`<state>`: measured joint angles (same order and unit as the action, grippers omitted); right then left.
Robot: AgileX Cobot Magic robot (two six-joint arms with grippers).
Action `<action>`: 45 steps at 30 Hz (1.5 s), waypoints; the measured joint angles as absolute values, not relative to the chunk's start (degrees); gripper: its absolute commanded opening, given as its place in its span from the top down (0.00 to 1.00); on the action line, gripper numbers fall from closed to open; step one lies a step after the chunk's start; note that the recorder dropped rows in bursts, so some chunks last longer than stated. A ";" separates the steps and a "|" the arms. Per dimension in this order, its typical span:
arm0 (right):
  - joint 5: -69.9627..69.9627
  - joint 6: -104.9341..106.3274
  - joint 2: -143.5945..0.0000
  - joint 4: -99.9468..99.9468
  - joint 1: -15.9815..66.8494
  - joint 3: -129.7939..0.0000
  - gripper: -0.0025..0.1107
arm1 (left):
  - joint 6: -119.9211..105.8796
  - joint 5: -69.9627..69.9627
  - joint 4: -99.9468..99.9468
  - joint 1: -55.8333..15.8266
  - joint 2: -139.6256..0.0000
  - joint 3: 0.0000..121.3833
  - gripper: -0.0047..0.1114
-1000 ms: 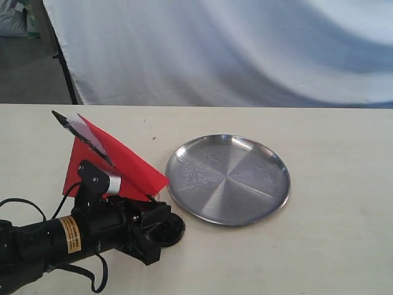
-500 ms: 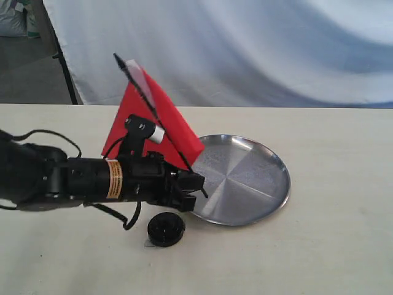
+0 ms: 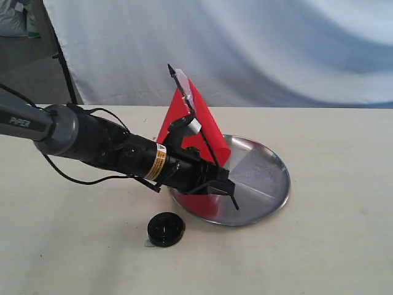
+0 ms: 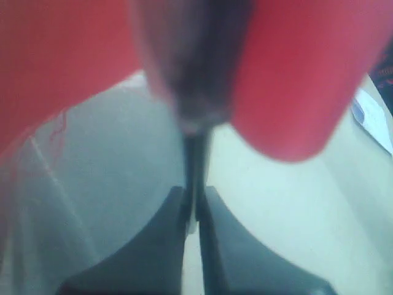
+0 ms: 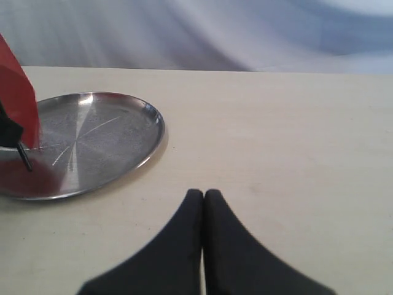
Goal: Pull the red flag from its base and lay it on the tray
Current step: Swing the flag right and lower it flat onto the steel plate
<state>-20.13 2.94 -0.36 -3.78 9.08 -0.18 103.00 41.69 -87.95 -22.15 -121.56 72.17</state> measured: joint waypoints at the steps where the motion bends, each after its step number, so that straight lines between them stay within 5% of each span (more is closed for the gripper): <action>1: -20.13 2.94 -0.36 -3.78 9.08 -0.18 0.98 | 103.55 42.50 -87.95 -22.15 -122.79 73.17 0.96; 17: -20.13 2.94 -0.36 -3.78 9.08 -0.18 0.98 | 114.64 43.48 -88.05 -22.15 -131.16 84.35 0.93; 20: -20.13 2.94 -0.36 -3.78 9.08 -0.18 0.98 | 115.26 42.88 -88.08 -22.15 -131.29 84.35 0.83; 25: -20.13 2.94 -0.36 -3.78 9.08 -0.18 0.98 | 115.82 41.80 -88.20 -22.15 -131.29 84.88 0.52; 29: -20.13 2.94 -0.36 -3.78 9.08 -0.18 0.98 | 115.91 41.68 -88.20 -22.15 -131.29 84.81 0.40; 41: -20.13 2.94 -0.36 -3.78 9.08 -0.18 0.98 | 115.94 46.40 -88.20 -22.15 -131.29 84.81 0.41; 43: -20.13 2.94 -0.36 -3.78 9.08 -0.18 0.98 | 115.94 47.79 -88.91 -22.15 -131.17 84.81 0.50; 45: -20.13 2.94 -0.36 -3.78 9.08 -0.18 0.98 | 115.94 48.30 -90.71 -22.15 -130.61 84.81 0.69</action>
